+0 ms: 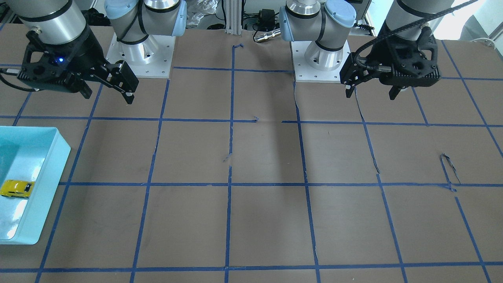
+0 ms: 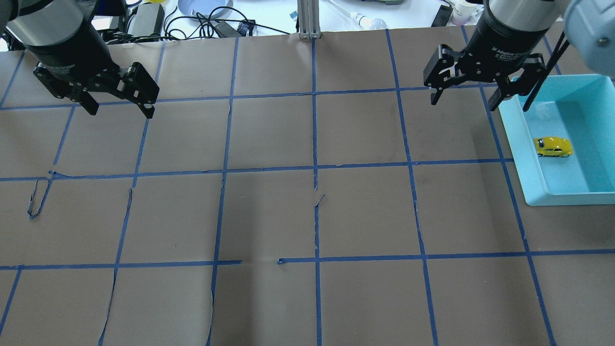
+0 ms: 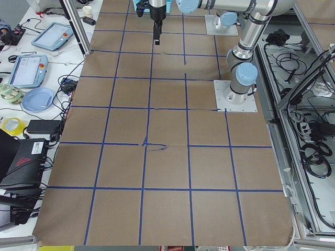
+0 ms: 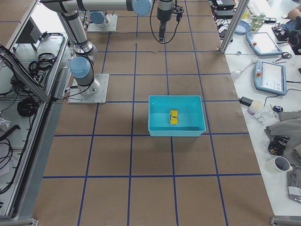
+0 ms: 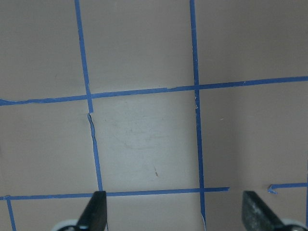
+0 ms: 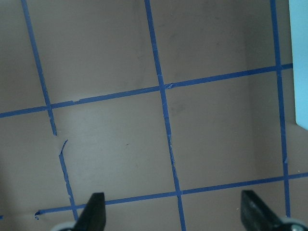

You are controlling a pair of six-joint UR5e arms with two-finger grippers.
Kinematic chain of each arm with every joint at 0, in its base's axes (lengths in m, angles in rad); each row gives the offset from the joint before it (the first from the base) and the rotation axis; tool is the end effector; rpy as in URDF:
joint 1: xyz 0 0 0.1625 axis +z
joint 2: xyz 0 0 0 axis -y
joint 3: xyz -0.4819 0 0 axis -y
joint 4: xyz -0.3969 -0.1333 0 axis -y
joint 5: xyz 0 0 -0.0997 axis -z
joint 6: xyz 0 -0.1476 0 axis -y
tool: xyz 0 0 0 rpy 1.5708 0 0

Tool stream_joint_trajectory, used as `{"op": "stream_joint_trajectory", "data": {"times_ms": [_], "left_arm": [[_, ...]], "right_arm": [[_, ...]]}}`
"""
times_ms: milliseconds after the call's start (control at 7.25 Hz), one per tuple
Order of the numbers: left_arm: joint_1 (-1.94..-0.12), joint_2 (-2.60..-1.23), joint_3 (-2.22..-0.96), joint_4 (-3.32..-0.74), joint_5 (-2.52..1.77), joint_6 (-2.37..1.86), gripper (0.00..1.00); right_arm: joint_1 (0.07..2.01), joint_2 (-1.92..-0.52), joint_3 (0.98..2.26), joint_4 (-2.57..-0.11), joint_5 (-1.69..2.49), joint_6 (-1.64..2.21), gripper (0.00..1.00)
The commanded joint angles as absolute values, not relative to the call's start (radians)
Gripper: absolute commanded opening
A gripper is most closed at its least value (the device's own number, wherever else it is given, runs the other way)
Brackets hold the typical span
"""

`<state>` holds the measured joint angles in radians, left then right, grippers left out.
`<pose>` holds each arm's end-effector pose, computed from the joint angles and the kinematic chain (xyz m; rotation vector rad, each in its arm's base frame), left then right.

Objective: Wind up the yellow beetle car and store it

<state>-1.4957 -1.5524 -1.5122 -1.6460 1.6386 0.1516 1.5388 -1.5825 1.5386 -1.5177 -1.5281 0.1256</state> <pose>-0.0864 -0.4947 0.5278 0.1175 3.0718 0.0091 0.1239 -0.4934 0.5134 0.2443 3.0897 0.0173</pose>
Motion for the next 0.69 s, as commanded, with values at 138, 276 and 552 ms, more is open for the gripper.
{"op": "stream_joint_trajectory", "data": {"times_ms": [138,276,552], "left_arm": [[-1.494,-1.552,-1.516,-1.646,1.635,0.152,1.00],[-1.493,-1.551,-1.513,-1.646,1.632,0.152,1.00],[-1.497,-1.545,-1.516,-1.646,1.625,0.152,1.00]], "right_arm": [[1.545,-1.595,1.539,-1.465,-1.522,0.130,1.00],[1.545,-1.597,1.537,-1.465,-1.528,0.130,1.00],[1.545,-1.600,1.539,-1.462,-1.563,0.042,1.00]]}}
